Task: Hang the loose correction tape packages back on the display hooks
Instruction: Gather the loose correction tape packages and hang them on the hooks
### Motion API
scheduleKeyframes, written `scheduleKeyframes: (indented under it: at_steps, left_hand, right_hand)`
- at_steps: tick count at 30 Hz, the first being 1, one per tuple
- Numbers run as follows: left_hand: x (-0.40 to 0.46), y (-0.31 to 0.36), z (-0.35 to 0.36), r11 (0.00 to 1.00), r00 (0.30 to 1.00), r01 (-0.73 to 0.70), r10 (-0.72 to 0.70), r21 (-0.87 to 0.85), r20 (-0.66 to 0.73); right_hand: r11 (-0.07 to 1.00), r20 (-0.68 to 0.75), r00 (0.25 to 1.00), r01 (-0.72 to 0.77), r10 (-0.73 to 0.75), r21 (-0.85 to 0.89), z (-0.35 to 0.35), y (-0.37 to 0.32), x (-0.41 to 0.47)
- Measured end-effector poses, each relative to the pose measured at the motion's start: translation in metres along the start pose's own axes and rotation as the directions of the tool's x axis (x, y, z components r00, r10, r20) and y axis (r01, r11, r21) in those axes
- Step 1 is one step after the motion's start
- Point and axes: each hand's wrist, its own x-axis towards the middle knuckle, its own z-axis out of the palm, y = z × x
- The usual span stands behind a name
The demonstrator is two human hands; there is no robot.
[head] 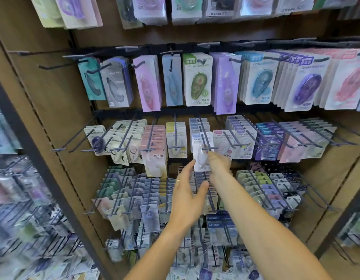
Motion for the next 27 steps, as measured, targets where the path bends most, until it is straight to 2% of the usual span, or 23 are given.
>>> scheduleKeyframes:
  at_steps: [3, 6, 11, 17, 19, 21, 24, 27]
  left_hand:
    - [-0.011, -0.005, -0.011, 1.0, 1.0, 0.008, -0.008, 0.014, 0.017]
    - [-0.019, -0.01, -0.024, 0.999, 1.0, -0.001, -0.001, 0.053, 0.026]
    - [-0.035, -0.02, -0.044, 0.989, 0.998, 0.009, -0.017, 0.148, 0.053]
    - [-0.089, -0.066, -0.058, 0.948, 0.964, -0.018, -0.068, 0.318, 0.257]
    - [-0.115, -0.097, -0.056, 0.933, 0.933, -0.005, -0.125, 0.36, 0.337]
    - [-0.143, -0.135, -0.05, 0.91, 0.9, 0.043, -0.215, 0.413, 0.378]
    - [-0.185, -0.188, -0.031, 0.837, 0.815, 0.117, -0.389, 0.535, 0.43]
    - [-0.21, -0.219, -0.003, 0.762, 0.73, 0.18, -0.527, 0.623, 0.434]
  right_hand:
    - [0.993, -0.06, 0.996, -0.066, 0.072, 0.093, 0.021, -0.004, 0.016]
    - [0.973, -0.032, 0.994, -0.092, 0.1, 0.21, 0.03, -0.003, 0.029]
    - [0.999, -0.057, 0.998, -0.031, 0.032, 0.009, -0.004, 0.009, 0.003]
    - [0.948, -0.01, 0.993, 0.109, -0.117, -0.3, -0.122, 0.063, -0.089]
    - [0.917, -0.003, 0.992, 0.113, -0.123, -0.384, -0.168, 0.098, -0.115]
    - [0.881, -0.057, 0.992, 0.075, -0.115, -0.468, -0.21, 0.139, -0.131]
    - [0.822, -0.138, 0.988, -0.022, -0.069, -0.569, -0.26, 0.201, -0.135]
    - [0.777, -0.151, 0.988, -0.102, 0.009, -0.621, -0.294, 0.242, -0.127]
